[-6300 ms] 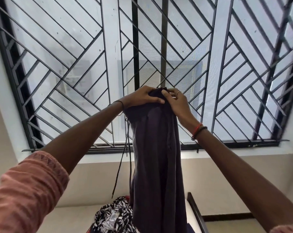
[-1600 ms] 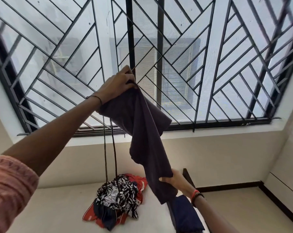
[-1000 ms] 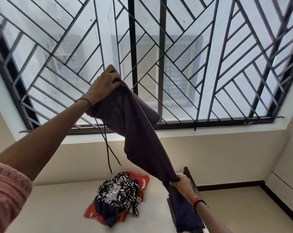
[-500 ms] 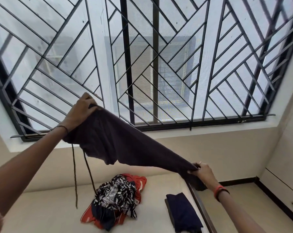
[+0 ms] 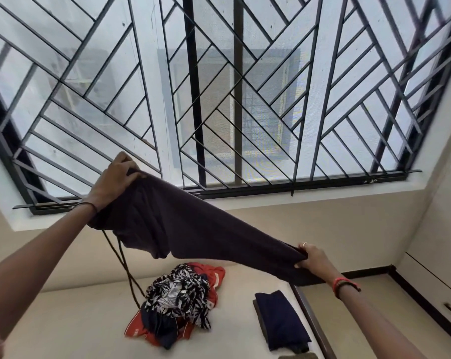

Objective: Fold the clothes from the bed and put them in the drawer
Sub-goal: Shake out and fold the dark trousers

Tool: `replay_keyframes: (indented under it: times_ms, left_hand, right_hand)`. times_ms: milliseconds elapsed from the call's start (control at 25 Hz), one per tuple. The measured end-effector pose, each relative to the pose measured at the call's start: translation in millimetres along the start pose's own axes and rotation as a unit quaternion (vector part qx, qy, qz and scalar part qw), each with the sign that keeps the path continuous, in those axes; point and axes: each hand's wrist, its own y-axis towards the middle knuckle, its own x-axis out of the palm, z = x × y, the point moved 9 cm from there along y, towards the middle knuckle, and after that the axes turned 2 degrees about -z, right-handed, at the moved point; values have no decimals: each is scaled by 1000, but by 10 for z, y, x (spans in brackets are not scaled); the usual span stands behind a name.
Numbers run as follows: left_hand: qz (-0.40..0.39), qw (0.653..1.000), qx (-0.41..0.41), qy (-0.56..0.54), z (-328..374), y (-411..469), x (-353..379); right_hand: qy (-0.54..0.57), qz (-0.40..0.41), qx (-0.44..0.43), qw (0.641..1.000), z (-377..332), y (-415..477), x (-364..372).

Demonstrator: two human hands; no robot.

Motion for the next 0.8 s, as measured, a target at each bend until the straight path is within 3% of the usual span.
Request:
replay_keyframes:
  times_ms: [120, 280, 440, 520, 640, 800]
  left_hand:
    - [1, 1000, -10, -5, -67, 0, 16]
    - [0, 1000, -27, -12, -188, -47, 77]
    - [-7, 997, -71, -33, -386, -217, 247]
    - [-8, 996, -79, -32, -464, -301, 327]
    - [-8, 992, -118, -34, -656, -379, 424]
    - [-69, 987, -142, -43, -792, -480, 763]
  right_hand:
    - [-36, 38, -14, 999, -4, 6, -56]
    - [-60, 113, 31, 991, 138, -23, -309]
    - [103, 83, 93, 987, 363, 32, -499]
    - [180, 30, 97, 978, 413, 12, -552]
    - [365, -39, 101, 925, 473, -89, -550]
    - [515, 62, 78, 851, 469, -89, -718]
